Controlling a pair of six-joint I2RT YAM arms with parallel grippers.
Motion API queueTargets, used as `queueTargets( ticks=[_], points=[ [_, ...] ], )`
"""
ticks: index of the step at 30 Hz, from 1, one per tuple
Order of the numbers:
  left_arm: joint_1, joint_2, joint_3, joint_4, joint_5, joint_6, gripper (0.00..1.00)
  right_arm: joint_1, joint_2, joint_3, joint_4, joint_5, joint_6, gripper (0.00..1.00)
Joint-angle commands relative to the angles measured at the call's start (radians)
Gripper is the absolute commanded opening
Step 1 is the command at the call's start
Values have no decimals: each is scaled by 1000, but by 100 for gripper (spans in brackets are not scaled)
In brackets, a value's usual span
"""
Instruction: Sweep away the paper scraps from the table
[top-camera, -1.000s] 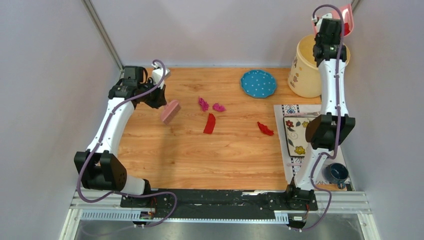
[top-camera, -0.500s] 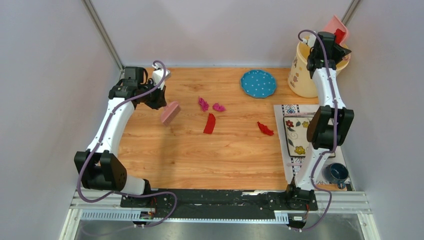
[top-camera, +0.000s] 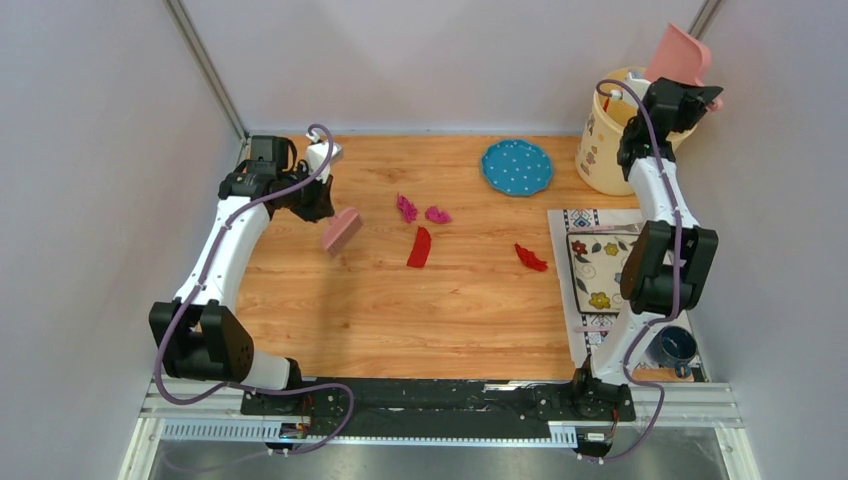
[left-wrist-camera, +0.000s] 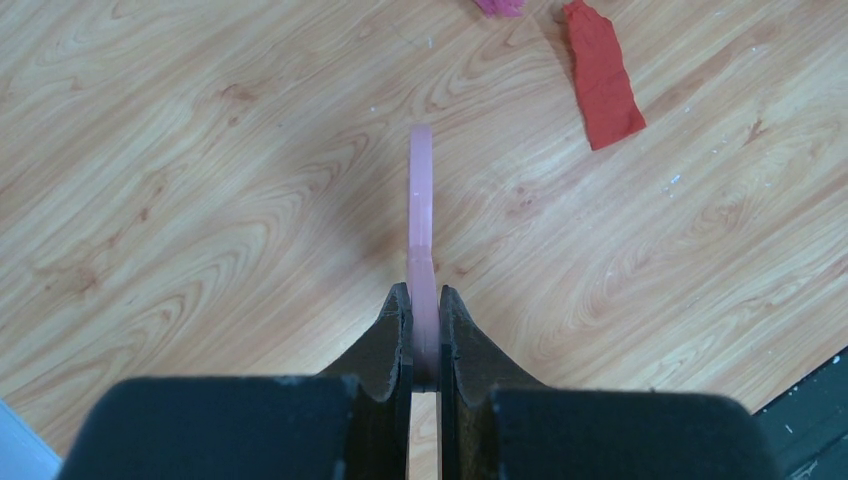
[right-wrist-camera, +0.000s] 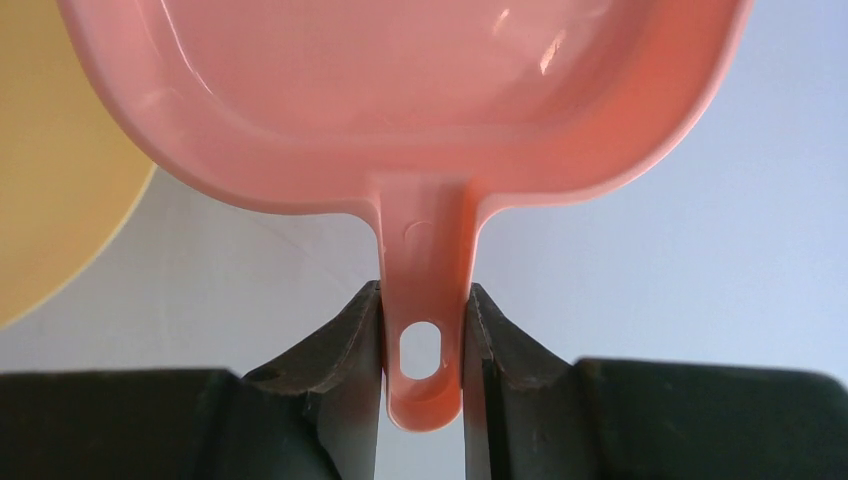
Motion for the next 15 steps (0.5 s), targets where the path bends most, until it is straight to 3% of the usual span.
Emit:
queueTargets(
  ticks=[1,5,6,9,13,15],
  points=[
    [6,-40,-2,8,34,24,0,-17,-67,-6,101,-47,-44,1],
    [6,-46,-11,11,34,24,0,-15,-71,32,95,28,39,1],
    [6,-48,-11,11,31,24,0,-14,-77,78,76,54,123,1],
    [6,-51,-10,15,29,19,0,-12,-109,167,-83,62,296,1],
    [6,-69,-18,22,32,13,0,-14,-120,171,-16,65,221,1],
    [6,-80,-28,22,35,7,0,-12,-132,165,-71,35,246,1]
  ],
)
